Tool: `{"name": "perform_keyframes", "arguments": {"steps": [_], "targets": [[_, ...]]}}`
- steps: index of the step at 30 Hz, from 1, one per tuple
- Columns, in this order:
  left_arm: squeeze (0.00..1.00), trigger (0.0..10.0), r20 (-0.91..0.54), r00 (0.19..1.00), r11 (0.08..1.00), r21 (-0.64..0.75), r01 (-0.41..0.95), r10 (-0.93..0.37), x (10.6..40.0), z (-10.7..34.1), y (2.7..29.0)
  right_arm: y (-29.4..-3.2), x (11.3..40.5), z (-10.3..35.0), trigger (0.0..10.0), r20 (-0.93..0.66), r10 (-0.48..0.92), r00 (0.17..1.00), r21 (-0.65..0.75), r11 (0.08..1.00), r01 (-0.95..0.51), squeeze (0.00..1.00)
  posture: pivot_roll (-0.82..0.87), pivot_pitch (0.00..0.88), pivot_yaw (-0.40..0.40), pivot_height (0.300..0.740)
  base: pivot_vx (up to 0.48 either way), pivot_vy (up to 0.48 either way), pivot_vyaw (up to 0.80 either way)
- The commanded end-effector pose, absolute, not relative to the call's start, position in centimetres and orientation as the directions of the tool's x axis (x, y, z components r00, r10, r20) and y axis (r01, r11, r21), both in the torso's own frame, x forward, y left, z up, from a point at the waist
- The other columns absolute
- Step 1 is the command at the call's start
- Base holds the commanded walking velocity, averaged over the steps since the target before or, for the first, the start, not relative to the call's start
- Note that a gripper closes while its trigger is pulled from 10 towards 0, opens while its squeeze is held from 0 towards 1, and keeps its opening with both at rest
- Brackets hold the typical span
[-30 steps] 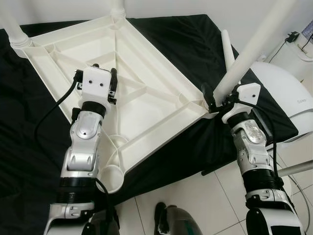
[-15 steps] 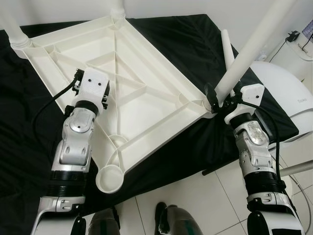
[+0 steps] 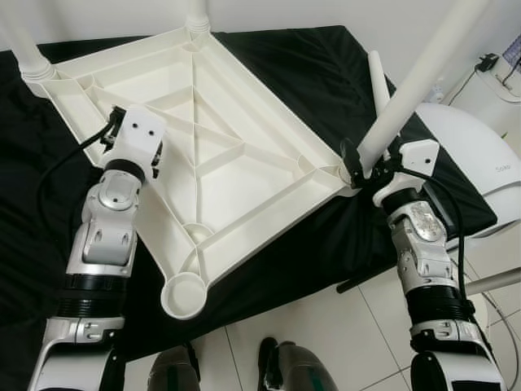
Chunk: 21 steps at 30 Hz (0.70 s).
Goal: Building children table
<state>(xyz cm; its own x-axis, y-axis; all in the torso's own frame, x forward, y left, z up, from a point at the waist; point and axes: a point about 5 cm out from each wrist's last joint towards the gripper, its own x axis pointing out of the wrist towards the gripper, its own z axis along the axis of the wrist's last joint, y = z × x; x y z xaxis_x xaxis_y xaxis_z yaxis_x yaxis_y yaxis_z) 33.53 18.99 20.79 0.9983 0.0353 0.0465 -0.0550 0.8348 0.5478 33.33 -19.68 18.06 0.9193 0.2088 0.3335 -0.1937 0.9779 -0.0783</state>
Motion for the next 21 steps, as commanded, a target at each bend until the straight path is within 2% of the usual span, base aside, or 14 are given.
{"name": "perform_keyframes", "arguments": {"steps": [1,11,21], "targets": [[0.0,10.0,-0.017,0.999,0.804,0.595,-0.018,0.035,33.5,19.8,19.0,-20.0,33.3,17.9,10.0,0.323,0.195,0.926,-0.083,0.981,-0.178,0.0,0.0,0.133,-0.064,0.74,0.0,0.0,0.0],[0.0,10.0,-0.14,0.99,0.667,0.737,0.111,-0.011,32.9,18.6,18.9,-19.9,33.7,18.5,10.0,0.335,0.191,0.923,-0.085,0.981,-0.172,0.0,0.01,0.146,-0.067,0.74,0.0,0.0,0.0],[0.0,10.0,-0.246,0.963,0.587,0.766,0.262,-0.109,31.6,18.7,18.7,-19.9,34.7,19.2,10.0,0.35,0.149,0.925,-0.076,0.989,-0.131,0.0,0.02,0.161,-0.067,0.74,0.0,0.0,0.0]]}}
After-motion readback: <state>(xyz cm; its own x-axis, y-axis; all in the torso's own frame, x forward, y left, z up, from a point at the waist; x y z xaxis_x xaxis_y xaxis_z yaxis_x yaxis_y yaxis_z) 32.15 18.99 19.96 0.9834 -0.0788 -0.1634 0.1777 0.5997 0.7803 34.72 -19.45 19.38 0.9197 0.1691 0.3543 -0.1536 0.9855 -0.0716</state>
